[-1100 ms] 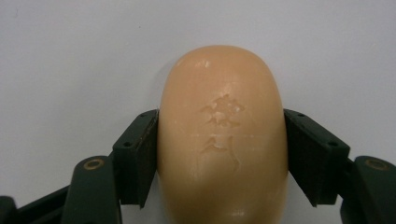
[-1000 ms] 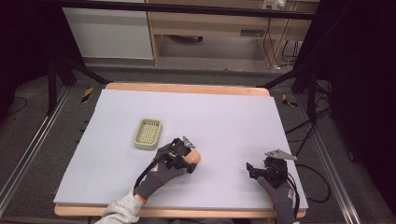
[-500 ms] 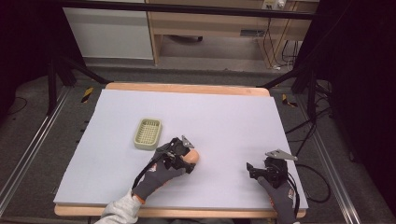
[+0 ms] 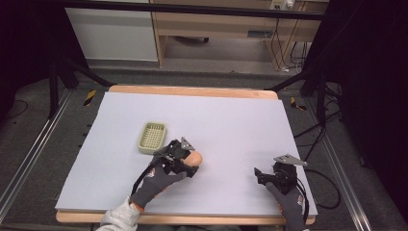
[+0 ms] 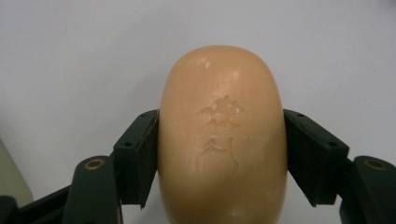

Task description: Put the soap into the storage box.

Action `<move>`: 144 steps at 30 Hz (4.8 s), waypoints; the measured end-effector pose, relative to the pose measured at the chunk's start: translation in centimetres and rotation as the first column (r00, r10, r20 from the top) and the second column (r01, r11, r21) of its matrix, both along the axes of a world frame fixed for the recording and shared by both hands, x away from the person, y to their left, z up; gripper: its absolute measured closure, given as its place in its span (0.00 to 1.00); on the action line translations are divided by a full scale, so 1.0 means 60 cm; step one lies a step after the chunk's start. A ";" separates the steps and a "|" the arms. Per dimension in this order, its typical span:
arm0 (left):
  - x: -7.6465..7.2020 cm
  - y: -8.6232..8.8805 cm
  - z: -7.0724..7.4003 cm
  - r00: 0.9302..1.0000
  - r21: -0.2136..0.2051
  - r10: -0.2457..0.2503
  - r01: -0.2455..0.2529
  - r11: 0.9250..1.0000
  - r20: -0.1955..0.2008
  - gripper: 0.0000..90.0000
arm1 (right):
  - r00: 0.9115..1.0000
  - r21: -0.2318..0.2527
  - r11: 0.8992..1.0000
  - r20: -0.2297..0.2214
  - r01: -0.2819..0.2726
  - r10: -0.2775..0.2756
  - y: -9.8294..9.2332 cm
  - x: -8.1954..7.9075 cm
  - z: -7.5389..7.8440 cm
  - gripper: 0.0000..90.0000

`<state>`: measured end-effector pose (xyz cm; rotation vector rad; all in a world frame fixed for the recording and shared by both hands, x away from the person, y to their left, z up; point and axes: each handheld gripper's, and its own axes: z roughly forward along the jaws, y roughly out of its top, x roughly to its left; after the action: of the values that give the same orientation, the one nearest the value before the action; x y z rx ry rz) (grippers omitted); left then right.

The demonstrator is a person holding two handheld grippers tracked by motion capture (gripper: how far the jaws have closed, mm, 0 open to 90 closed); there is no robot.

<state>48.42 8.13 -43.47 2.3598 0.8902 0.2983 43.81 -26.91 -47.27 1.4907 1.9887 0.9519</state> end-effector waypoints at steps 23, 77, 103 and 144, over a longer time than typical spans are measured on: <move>0.006 0.069 0.048 0.994 -0.085 0.098 -0.094 0.992 0.045 0.35 | 1.000 0.005 1.000 -0.007 0.003 -0.003 0.002 -0.001 0.001 0.11; 0.073 0.174 0.064 0.937 -0.132 0.338 -0.326 0.936 0.085 0.35 | 1.000 0.007 1.000 -0.009 0.002 -0.002 0.003 0.001 0.000 0.11; 0.123 0.185 0.038 0.915 -0.096 0.394 -0.386 0.918 0.083 0.35 | 1.000 0.007 1.000 -0.015 0.000 0.000 0.003 0.003 -0.001 0.11; 0.142 0.185 -0.013 0.911 -0.030 0.410 -0.409 0.912 0.038 0.35 | 1.000 0.006 1.000 -0.015 -0.003 0.003 0.004 0.002 -0.001 0.11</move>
<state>56.94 19.25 -44.25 2.1192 1.3602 0.5013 43.94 -26.67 -47.34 1.5027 2.0012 0.9514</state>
